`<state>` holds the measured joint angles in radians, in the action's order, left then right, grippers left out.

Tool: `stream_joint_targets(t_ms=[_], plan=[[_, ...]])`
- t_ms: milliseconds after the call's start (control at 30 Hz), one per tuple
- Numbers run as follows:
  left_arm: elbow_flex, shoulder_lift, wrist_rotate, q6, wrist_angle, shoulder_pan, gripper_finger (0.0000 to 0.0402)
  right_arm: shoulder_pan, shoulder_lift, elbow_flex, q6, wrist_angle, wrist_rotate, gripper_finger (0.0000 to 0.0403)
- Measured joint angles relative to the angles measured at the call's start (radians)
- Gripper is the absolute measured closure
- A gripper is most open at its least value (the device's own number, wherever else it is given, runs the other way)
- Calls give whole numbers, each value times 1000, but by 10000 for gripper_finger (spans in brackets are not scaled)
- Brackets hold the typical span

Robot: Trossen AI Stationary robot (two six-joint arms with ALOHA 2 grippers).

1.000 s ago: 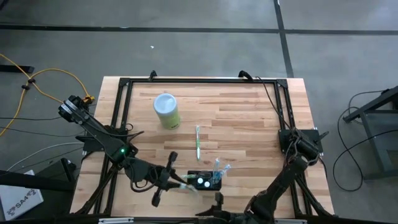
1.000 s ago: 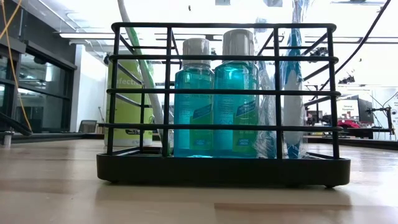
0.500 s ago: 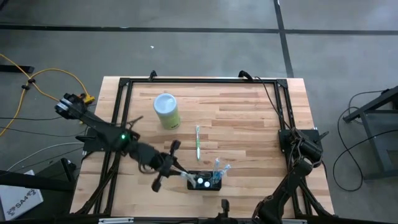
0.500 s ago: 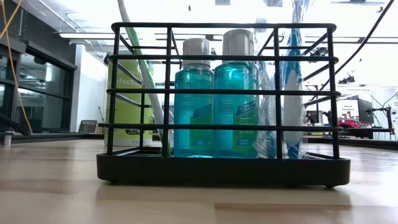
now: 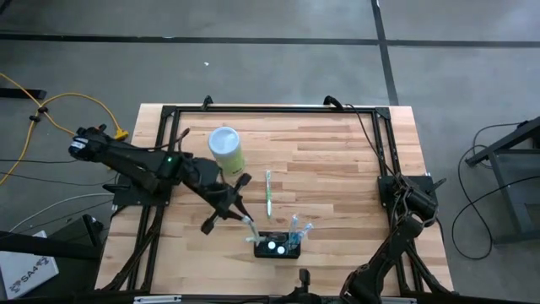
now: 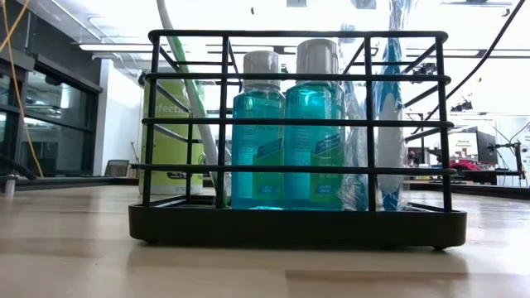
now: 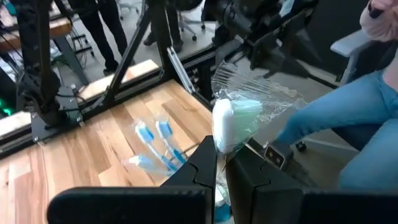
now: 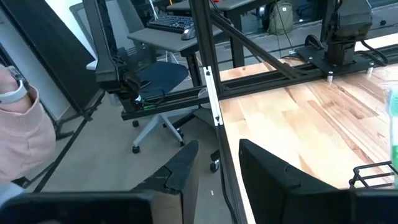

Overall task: Pick & Place toothbrushing station
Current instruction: Put the bottom green toothbrush into the mesh organizer

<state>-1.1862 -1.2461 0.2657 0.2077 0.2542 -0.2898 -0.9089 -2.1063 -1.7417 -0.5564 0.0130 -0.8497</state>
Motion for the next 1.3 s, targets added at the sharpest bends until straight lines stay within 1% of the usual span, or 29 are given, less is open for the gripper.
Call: stream_joint_targets(t_ms=[200,267,533,800,1033,1167,1300], plan=[[9,-7,89,47,20,48,392,2,0,0,2,-1,0,298],[24,-10,95,59,26,53,392,2,0,0,3,-1,-5,298],[87,-9,99,86,-66,54,392,2,-1,0,3,-1,-11,298],[196,-8,100,83,-195,54,392,2,-1,0,3,-1,-11,298],[245,-8,99,88,-231,54,392,2,-1,1,2,-1,-11,298],[278,-8,98,92,-291,54,392,2,-1,1,1,-1,-11,298],[303,-8,98,93,-313,54,392,2,-1,1,0,-1,-11,298]])
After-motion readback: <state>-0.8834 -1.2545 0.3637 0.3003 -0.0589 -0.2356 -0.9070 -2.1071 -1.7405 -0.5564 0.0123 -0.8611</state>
